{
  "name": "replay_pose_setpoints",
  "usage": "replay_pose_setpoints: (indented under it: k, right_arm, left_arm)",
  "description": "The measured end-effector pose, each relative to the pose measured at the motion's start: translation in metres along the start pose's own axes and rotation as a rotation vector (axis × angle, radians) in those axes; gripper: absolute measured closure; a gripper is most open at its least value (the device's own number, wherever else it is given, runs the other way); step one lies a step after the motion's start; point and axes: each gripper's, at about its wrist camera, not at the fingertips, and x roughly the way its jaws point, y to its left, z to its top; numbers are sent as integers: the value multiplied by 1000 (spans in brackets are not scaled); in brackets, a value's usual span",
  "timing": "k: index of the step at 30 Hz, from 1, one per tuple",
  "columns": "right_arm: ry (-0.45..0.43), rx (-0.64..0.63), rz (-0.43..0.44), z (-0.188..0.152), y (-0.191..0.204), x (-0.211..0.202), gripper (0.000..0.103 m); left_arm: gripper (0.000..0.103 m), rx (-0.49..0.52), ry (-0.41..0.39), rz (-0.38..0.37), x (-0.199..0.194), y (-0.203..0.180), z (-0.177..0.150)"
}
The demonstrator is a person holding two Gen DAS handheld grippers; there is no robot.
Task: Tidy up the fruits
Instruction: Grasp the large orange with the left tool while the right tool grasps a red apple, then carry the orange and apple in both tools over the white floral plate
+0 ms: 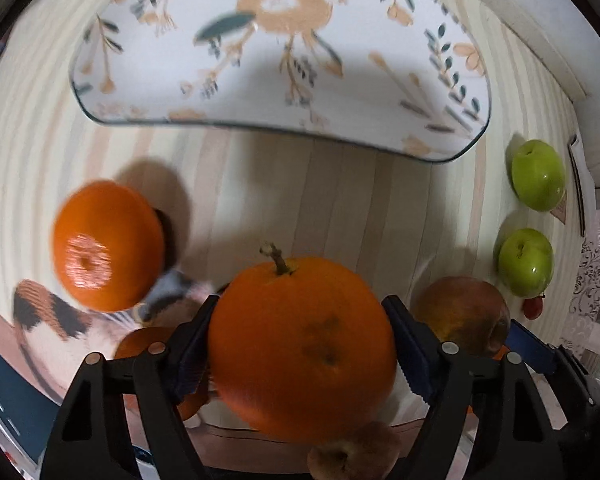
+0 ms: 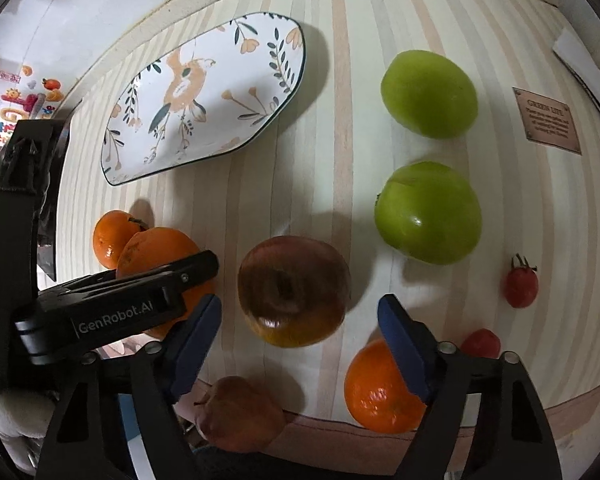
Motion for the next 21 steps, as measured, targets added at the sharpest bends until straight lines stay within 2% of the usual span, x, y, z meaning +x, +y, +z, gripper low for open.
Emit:
replay_pose_setpoints:
  k: [2,7,11,16,21]
  right_arm:
    - [17,-3,-3,2,0,6,24]
    - [32,-22,20,4,5,17,37]
    - [19,-70,-14,3,13,20,38]
    - [-5,-97,-62,0,20,18,39]
    - [-27,-77,-32,-1,17,2,39]
  left_arm:
    - [25,-6,4,5,8,2,0]
    - [25,2,-5,7,11,4,2]
    - [26,10,-7,13,12,2,1]
    - [26,25,-30,39,-5,-7,4]
    - [27,44,-69,14,-32,-9,-2]
